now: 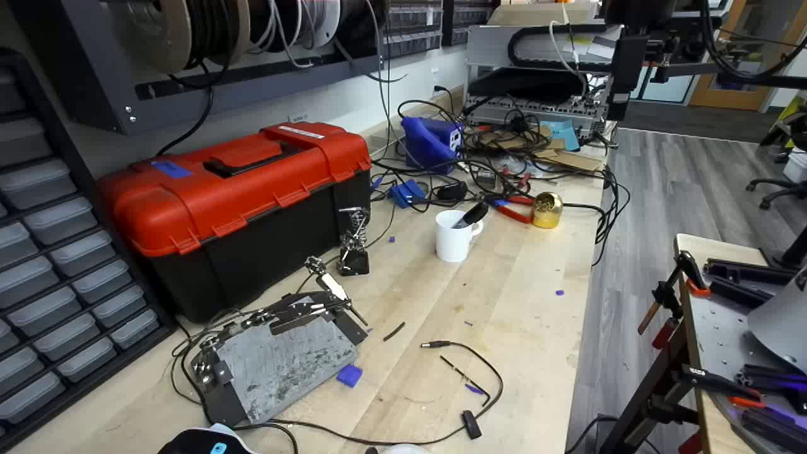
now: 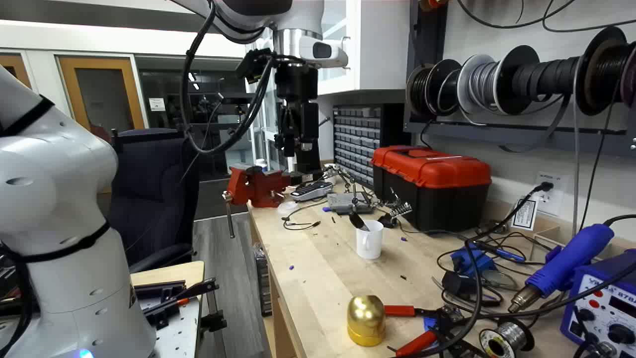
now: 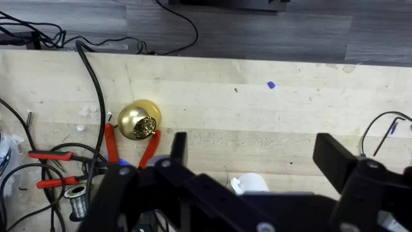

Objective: Take the marker out of the cup and put it on the desk

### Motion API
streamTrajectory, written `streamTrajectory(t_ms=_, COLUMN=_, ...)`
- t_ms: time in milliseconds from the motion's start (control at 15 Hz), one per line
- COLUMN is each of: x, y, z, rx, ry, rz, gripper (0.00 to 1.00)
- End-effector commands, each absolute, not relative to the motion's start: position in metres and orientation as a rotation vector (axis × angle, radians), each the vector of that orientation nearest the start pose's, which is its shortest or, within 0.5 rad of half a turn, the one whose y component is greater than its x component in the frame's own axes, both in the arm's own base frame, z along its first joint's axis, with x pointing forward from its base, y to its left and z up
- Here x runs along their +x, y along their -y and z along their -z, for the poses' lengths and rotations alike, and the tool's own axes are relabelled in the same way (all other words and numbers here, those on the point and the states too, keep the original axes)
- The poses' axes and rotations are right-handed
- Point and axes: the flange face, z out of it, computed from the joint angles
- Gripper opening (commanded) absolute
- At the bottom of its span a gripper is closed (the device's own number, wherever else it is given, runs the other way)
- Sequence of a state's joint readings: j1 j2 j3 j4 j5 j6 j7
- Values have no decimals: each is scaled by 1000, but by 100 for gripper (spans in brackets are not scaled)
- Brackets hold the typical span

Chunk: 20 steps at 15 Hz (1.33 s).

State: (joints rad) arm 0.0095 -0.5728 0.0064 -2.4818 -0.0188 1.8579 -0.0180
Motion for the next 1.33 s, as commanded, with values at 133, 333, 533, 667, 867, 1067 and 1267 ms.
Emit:
streamTrajectory(t_ms=133, x=370, y=-5, z=-483, rx=-3161, ry=61, rz=-82, gripper=100)
streamTrajectory(t_ms=333, x=370, y=-5, z=-483, rx=-3161, ry=61, rz=-82, gripper=100)
streamTrajectory(t_ms=533, x=370, y=-5, z=-483, rx=-3161, ry=61, rz=-82, gripper=100)
streamTrajectory(t_ms=667, x=370, y=-5, z=-483, rx=-3161, ry=61, rz=-82, gripper=100)
streamTrajectory(t_ms=867, x=372, y=-3, z=-482, rx=-3161, ry=54, rz=-72, gripper=100)
streamTrajectory(t_ms=1067, x=383, y=-4, z=-478, rx=-3154, ry=116, rz=0, gripper=100)
streamTrajectory(t_ms=1267, x=393, y=-18, z=-468, rx=-3143, ry=174, rz=71, gripper=100)
